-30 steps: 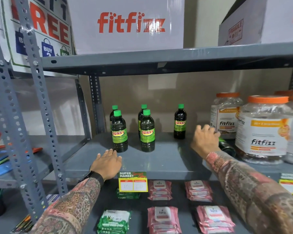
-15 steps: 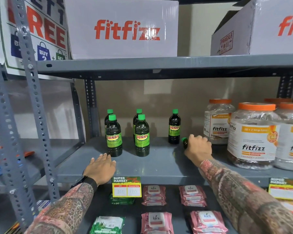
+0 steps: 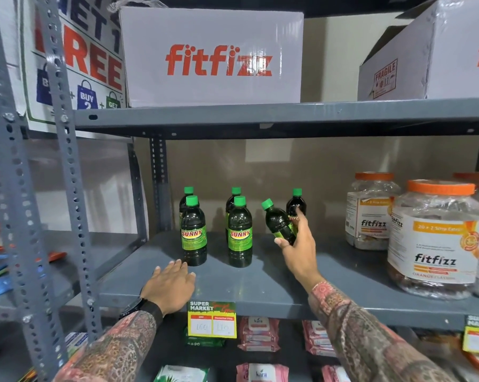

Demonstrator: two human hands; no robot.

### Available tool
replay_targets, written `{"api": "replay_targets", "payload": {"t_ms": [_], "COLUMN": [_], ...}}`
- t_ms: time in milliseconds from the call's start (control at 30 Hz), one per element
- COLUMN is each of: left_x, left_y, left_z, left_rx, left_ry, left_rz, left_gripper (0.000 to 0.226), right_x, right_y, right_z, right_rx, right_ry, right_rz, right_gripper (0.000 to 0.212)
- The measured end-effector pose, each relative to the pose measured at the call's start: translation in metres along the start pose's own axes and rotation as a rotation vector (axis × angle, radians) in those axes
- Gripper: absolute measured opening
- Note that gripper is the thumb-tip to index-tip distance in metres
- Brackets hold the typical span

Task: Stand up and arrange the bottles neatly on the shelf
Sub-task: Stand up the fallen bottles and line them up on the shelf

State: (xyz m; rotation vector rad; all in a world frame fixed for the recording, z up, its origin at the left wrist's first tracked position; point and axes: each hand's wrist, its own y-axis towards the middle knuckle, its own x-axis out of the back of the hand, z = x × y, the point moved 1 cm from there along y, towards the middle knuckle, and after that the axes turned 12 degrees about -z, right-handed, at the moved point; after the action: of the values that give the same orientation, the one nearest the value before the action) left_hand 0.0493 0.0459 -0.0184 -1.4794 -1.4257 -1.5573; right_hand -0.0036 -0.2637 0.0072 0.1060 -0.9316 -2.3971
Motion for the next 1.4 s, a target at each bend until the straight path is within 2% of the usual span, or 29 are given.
{"api": "replay_targets", "payload": {"t_ms": [167, 267, 367, 600, 767, 833, 933, 967, 1133, 1200, 1300, 1400], "left_x": [0.001, 0.000, 0.000, 0.001, 0.001, 0.001, 0.001, 0.001, 0.002, 0.001, 0.001, 0.001], "left_y": [0.000, -0.002, -0.004, -0.002, -0.001, -0.002, -0.003, -0.003, -0.002, -0.002, -0.002, -0.003], "left_z": [0.000, 0.000, -0.001, -0.001, -0.002, -0.002, -0.002, -0.002, -0.002, -0.002, -0.002, -0.002], "left_rx": [-0.002, 0.000, -0.001, 0.007, 0.009, 0.012, 0.011, 0.011, 0.011, 0.012, 0.011, 0.010], "left_ry": [0.006, 0.016, 0.018, 0.005, 0.001, -0.001, -0.003, -0.002, 0.006, 0.002, -0.005, -0.002], "left_rz": [0.008, 0.000, 0.001, 0.014, 0.014, 0.015, 0.018, 0.019, 0.020, 0.020, 0.016, 0.014], "left_gripper": [0.065, 0.065, 0.065, 0.064, 0.064, 0.065, 0.065, 0.065, 0.064, 0.064, 0.064, 0.064], "right_x": [0.013, 0.020, 0.020, 0.016, 0.015, 0.016, 0.016, 0.016, 0.016, 0.016, 0.016, 0.016], "right_y": [-0.004, 0.001, 0.002, 0.002, 0.002, 0.000, -0.001, -0.001, 0.000, 0.001, -0.001, -0.002], "right_z": [-0.001, -0.006, -0.009, -0.014, -0.014, -0.013, -0.012, -0.012, -0.015, -0.014, -0.011, -0.011], "right_rx": [0.016, -0.112, -0.194, -0.160, -0.183, -0.196, -0.167, -0.163, -0.179, -0.174, -0.139, -0.148], "right_ry": [0.054, 0.091, 0.085, -0.140, -0.051, -0.046, -0.114, -0.133, -0.113, -0.105, -0.186, -0.184], "right_rz": [-0.069, -0.130, -0.113, -0.137, -0.066, -0.053, -0.084, -0.094, -0.078, -0.082, -0.125, -0.121], "right_gripper": [0.081, 0.076, 0.074, 0.091, 0.067, 0.070, 0.090, 0.091, 0.063, 0.066, 0.085, 0.081]}}
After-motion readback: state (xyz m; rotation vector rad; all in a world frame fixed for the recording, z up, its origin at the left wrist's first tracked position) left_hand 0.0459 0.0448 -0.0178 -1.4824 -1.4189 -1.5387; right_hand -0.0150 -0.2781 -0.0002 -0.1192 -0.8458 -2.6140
